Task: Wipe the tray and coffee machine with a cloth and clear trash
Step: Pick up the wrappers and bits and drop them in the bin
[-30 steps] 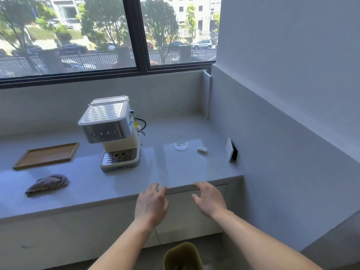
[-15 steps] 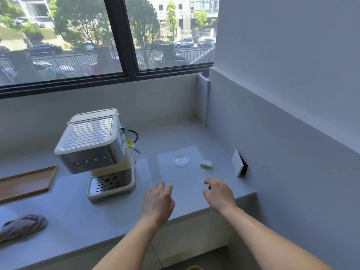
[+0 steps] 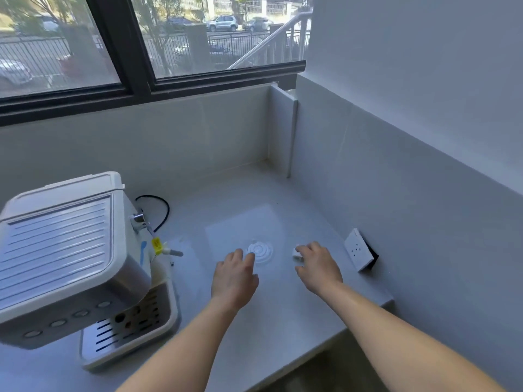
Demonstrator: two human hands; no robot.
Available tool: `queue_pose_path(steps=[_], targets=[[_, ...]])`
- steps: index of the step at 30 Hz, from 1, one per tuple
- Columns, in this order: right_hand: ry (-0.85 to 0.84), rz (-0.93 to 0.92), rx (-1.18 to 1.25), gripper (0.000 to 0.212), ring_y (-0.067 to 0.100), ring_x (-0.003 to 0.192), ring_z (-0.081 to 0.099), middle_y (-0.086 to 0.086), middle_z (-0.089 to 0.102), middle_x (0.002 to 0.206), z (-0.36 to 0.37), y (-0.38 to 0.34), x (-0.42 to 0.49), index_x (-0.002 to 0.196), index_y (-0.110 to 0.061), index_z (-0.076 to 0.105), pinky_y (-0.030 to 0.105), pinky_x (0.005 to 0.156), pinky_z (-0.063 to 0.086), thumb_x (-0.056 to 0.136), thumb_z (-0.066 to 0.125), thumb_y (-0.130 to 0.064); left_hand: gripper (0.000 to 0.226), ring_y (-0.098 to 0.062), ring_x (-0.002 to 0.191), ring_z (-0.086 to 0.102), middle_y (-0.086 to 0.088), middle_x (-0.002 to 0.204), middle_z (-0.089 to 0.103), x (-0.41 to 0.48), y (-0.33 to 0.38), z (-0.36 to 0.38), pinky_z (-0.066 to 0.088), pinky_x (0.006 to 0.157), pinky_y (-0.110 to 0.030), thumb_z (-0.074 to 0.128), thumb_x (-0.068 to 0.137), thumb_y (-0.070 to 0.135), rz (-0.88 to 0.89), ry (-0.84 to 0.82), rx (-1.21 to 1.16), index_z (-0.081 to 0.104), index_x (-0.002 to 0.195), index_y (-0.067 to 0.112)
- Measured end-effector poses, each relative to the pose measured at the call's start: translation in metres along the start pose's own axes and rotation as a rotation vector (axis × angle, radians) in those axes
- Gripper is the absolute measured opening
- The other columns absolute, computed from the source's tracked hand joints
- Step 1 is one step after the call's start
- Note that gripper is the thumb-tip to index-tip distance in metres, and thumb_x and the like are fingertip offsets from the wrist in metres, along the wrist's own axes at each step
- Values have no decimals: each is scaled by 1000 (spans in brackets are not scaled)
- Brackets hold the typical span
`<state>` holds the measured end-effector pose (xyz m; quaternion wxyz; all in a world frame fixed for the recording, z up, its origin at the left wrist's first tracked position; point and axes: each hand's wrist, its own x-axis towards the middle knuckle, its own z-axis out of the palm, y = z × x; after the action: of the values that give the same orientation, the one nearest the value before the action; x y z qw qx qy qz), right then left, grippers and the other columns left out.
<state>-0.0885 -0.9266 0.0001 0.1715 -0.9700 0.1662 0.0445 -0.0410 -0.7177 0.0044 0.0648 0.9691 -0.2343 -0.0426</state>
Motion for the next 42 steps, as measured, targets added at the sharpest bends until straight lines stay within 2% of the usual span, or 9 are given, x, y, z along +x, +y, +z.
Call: queue_pose_path(steps=[5,7,9,14,17,22,25,34,42], targets=[[-74,-13,-23,45,31,132,31,2,27,156,13,0,29,144,-31,39,41,94,47,100,44,-28,59,-27,118,44,-7,133,42,39,2,13,42,90,-39,58,88,47,-27,-35,-53,35,137,22],[-75,-39,-54,41,32,127,36,4,37,150,19,1,33,141,-26,45,41,94,47,100,45,-27,71,-28,123,41,-9,142,34,52,4,17,43,92,-39,61,87,49,-38,-42,-79,28,143,23],[-51,-67,-87,31,31,117,43,5,48,135,24,4,31,127,-19,56,40,85,50,99,45,-24,81,-30,132,34,-11,150,25,64,6,20,43,95,-41,64,85,52,-55,-53,-113,20,147,24],[-19,-110,-102,24,28,104,47,5,50,117,31,13,20,108,-10,61,37,76,49,101,43,-25,99,-32,141,21,-14,157,13,89,11,23,41,100,-45,66,78,59,-82,-118,-135,8,151,27],[-47,-106,-98,22,30,100,49,7,50,112,31,14,19,103,-7,62,39,77,49,99,45,-22,95,-32,136,28,-13,152,23,98,13,28,40,96,-45,64,78,58,-68,-167,-94,10,150,28],[-50,-83,-79,17,29,96,53,7,52,108,30,13,20,99,-7,66,36,74,48,94,50,-11,77,-30,117,43,-8,132,44,97,11,31,39,90,-43,59,79,48,-51,-164,-41,25,145,27],[-52,-57,-34,19,29,93,55,6,53,106,29,13,17,97,-6,67,38,75,49,90,49,-5,81,-29,113,43,-7,128,45,87,8,33,39,87,-40,61,74,48,-35,-142,-48,27,144,27],[-16,-53,90,23,26,85,56,3,54,103,15,20,-9,98,-12,69,33,71,49,90,48,-6,85,-27,122,39,-6,139,39,29,11,26,38,93,-37,58,71,49,-60,-84,-63,27,145,25],[5,-221,134,22,24,78,55,2,56,97,2,33,-61,96,-13,71,29,64,42,91,50,-10,80,-28,126,37,-8,143,36,-58,48,15,41,96,-39,63,71,49,-210,-18,-53,36,140,18]])
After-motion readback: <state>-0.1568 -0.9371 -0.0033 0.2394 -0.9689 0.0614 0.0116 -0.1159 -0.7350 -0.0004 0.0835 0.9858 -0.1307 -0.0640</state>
